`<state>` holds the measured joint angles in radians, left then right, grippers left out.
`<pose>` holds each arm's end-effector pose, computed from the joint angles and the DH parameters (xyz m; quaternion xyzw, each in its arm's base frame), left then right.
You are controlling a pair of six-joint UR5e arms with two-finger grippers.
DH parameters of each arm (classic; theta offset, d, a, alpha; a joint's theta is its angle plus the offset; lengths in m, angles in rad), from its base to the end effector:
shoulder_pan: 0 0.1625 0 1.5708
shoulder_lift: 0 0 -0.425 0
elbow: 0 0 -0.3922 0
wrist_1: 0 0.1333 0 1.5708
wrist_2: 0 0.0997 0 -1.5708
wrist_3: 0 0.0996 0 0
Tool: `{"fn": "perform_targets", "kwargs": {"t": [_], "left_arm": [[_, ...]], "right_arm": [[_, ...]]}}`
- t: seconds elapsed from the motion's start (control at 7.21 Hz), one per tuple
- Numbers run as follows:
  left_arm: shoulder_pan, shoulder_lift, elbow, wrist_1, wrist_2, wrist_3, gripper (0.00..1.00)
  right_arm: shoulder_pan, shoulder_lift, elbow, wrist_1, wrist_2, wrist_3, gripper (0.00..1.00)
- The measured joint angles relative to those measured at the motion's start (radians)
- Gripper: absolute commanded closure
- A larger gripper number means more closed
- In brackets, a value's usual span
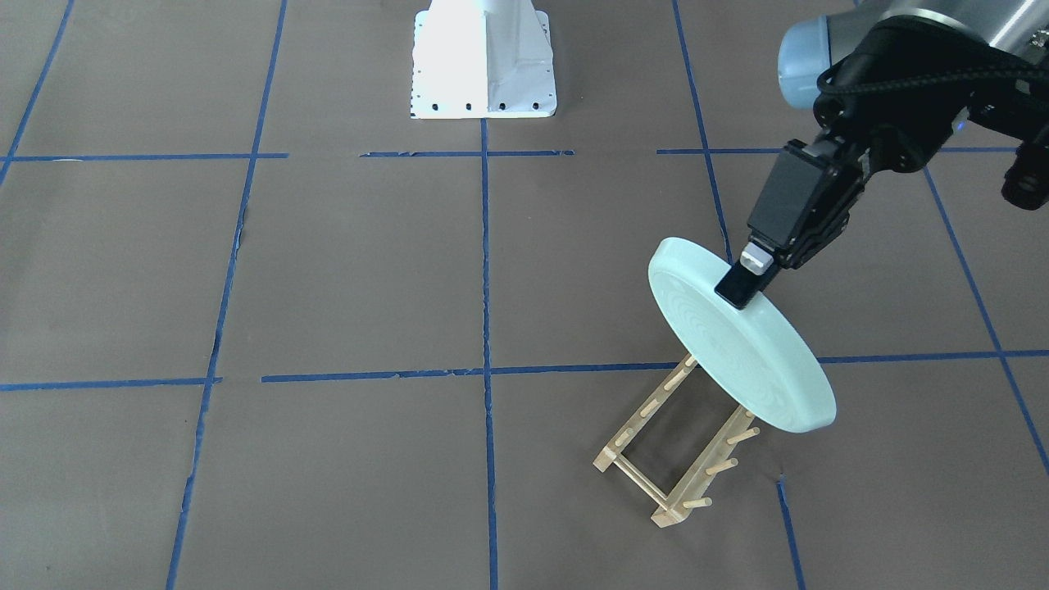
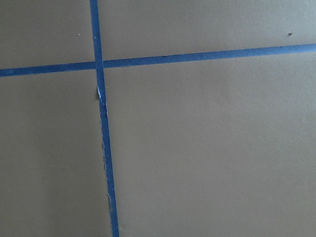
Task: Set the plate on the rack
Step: 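Lift the plate with the left gripper and tilt it upright, then lower the upright plate into the rack slots with the left gripper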
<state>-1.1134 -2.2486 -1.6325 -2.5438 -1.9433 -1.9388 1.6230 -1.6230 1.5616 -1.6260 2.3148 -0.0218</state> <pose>0.1929 -0.6117 0.1174 0.1573 0.7355 -0.3313 0.5696 0.0898 -0.4557 0.6954 -0.0408 -0.3646 0.0353 0.9296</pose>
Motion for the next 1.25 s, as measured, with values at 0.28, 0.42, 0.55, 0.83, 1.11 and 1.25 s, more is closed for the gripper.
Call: {"fn": "perform_targets", "kwargs": {"t": [0.28, 0.42, 0.55, 0.83, 1.11, 1.25], "left_arm": [[0.084, 0.033, 0.077, -0.225, 0.258, -0.130, 1.00], [0.136, 0.050, 0.109, -0.295, 0.375, -0.147, 1.00], [0.165, 0.064, 0.133, -0.336, 0.435, -0.164, 1.00], [0.182, 0.090, 0.158, -0.359, 0.468, -0.190, 1.00], [0.185, 0.115, 0.168, -0.365, 0.475, -0.196, 1.00], [0.190, 0.119, 0.182, -0.367, 0.477, -0.199, 1.00]], "right_arm": [[0.000, 0.000, 0.000, 0.000, 0.000, 0.000, 0.00], [0.000, 0.000, 0.000, 0.000, 0.000, 0.000, 0.00], [0.000, 0.000, 0.000, 0.000, 0.000, 0.000, 0.00], [0.000, 0.001, 0.000, 0.000, 0.000, 0.000, 0.00], [0.000, 0.000, 0.000, 0.000, 0.000, 0.000, 0.00], [0.000, 0.000, 0.000, 0.000, 0.000, 0.000, 0.00]]}}
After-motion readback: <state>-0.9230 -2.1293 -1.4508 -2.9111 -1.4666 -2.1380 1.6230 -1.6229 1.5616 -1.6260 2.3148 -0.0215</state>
